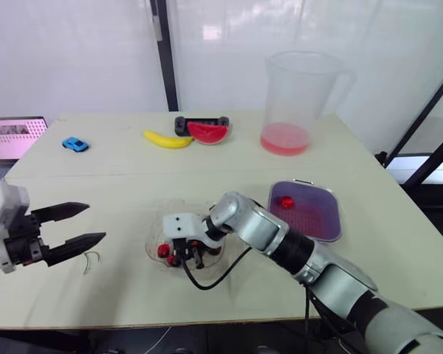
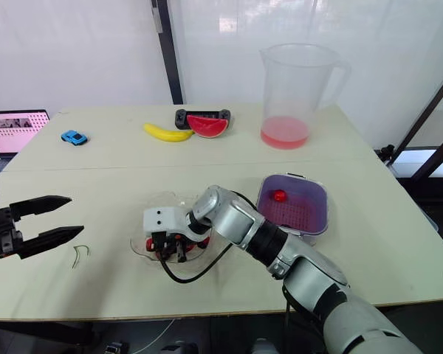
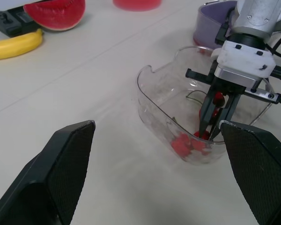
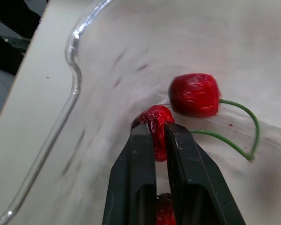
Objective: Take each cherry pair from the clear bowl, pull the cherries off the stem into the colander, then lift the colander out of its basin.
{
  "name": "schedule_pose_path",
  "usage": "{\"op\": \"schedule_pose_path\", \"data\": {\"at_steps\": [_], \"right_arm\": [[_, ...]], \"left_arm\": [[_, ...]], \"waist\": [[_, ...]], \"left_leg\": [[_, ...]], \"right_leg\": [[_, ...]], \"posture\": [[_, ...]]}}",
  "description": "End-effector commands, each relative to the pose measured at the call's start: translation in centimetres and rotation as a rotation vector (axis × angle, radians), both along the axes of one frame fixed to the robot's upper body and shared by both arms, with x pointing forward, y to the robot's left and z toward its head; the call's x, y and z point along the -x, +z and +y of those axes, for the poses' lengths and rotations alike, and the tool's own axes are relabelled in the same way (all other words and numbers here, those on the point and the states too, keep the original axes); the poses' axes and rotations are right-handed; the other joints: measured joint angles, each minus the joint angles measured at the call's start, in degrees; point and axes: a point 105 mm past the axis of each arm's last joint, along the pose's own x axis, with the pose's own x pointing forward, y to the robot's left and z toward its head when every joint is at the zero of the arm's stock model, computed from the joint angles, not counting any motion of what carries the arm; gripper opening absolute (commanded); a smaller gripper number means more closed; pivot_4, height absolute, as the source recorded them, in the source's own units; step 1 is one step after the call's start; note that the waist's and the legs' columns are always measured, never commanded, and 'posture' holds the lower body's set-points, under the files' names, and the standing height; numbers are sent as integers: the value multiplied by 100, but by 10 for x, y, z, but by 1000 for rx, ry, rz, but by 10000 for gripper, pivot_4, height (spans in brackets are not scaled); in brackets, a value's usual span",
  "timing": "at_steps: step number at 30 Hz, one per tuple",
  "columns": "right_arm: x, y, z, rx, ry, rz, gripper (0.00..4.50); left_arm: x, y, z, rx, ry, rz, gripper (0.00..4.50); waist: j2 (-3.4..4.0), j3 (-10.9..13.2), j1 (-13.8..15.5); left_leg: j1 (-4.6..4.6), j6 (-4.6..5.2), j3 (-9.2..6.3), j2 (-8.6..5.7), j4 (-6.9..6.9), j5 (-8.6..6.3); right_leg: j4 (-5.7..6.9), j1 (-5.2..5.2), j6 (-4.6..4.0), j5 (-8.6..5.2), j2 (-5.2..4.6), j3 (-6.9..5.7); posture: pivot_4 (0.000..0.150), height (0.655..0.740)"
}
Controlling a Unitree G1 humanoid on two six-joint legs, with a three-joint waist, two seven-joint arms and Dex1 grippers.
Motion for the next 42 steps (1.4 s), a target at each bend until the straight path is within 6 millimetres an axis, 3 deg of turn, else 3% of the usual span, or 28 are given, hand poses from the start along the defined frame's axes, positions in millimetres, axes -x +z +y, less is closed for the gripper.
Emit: {"op": "schedule_pose_path", "data": {"at_steps": [1,8,11,16,18,21,29,34,42], "right_arm": [[3,40,0,-84,47,-71,3015],[9,82,-27,-176,109,-244,3015],[6,92,-35,-197,156,-506,3015],[-5,104,-32,-250,128,-777,3015],[-6,108,-33,-229,179,-960,3015],[-11,108,-36,-165,228,-1097,3015],[2,95,-34,-59,399,-1236,3015],[2,95,-34,14,457,-1296,3015],[-2,102,-38,77,499,-1364,3015]], "left_arm": [[-1,6,-4,7,-18,-22,45000],[-8,21,-13,110,-51,-63,45000],[-12,28,-22,182,-87,-69,45000],[-24,39,-38,279,-143,-86,45000],[-28,38,-43,284,-161,-74,45000],[-37,38,-51,298,-185,-78,45000],[-62,44,-84,317,-229,-84,45000],[-71,37,-110,236,-269,-8,45000],[-78,37,-118,173,-259,32,45000]], "waist": [[0,0,1],[-1,0,3],[-1,-1,4],[-3,-2,2],[-3,-2,1],[-3,-2,1],[-5,-3,3],[-6,-2,-1],[-6,-2,-2]], "left_leg": [[0,0,0,0,0,0],[0,0,-2,0,0,0],[0,0,-3,1,-1,0],[0,-2,0,0,4,1],[0,-7,1,0,5,4],[0,-14,3,-4,3,8],[0,-24,-1,-20,8,14],[0,-29,-2,-21,9,18],[0,-35,-3,-22,9,21]], "right_leg": [[0,0,0,0,0,0],[-1,3,0,0,0,-3],[0,3,0,0,1,-3],[6,2,1,0,3,-2],[8,0,1,0,2,0],[8,-1,1,0,3,1],[10,4,1,0,7,-1],[13,5,1,0,9,-1],[13,5,1,0,10,0]], "posture": [[1500,7400],[1500,7400],[1500,7400],[1500,7400],[1500,7400],[1500,7400],[1500,7400],[1500,7400],[1500,7400]]}}
